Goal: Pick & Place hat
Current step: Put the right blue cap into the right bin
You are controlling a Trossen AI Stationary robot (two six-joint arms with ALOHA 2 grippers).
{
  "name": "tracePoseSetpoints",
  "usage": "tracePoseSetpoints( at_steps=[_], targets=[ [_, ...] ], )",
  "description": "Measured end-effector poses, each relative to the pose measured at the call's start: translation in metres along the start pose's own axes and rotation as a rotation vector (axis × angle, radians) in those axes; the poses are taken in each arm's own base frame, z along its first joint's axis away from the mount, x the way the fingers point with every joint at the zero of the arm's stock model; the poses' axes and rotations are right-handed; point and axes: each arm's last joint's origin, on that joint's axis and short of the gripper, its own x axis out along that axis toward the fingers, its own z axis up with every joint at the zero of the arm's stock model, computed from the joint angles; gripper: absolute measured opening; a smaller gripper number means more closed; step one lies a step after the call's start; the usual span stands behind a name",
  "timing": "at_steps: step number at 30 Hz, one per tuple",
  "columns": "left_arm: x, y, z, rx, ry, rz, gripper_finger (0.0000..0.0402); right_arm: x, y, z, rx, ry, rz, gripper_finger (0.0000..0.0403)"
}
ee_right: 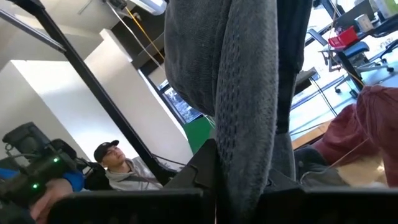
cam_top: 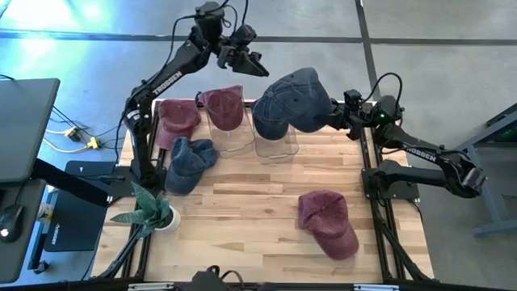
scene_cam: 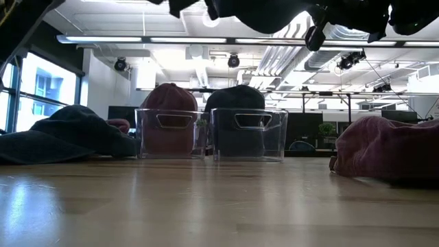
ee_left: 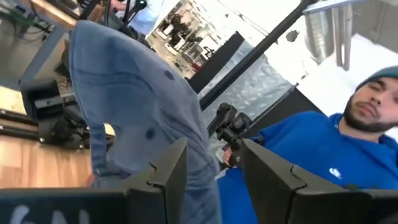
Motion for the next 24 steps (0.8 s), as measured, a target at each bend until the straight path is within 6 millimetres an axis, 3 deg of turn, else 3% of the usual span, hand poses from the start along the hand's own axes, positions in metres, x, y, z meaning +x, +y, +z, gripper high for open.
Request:
tracePoseSetpoints(
  at_steps=[4, 14, 20, 24],
  targets=[
    [0.010, -0.001, -0.011, -0.090, 0.035, 0.007, 0.0167, 0.000, 0.000, 0.000, -0.019, 0.001, 0.000, 0.0018],
    [0.052, -0.008, -0.030, -0.174, 0.152, -0.078, 0.0280, -0.002, -0.006, -0.001, -0.027, 0.018, -0.041, 0.0014],
    [0.079, -0.019, -0.028, -0.047, 0.091, -0.041, 0.0271, -0.007, -0.008, 0.002, -0.035, 0.014, -0.053, 0.0016],
    [0.086, -0.018, -0.027, -0.027, 0.000, 0.067, 0.0250, -0.008, -0.008, 0.002, -0.015, 0.032, -0.039, 0.0012]
  ],
)
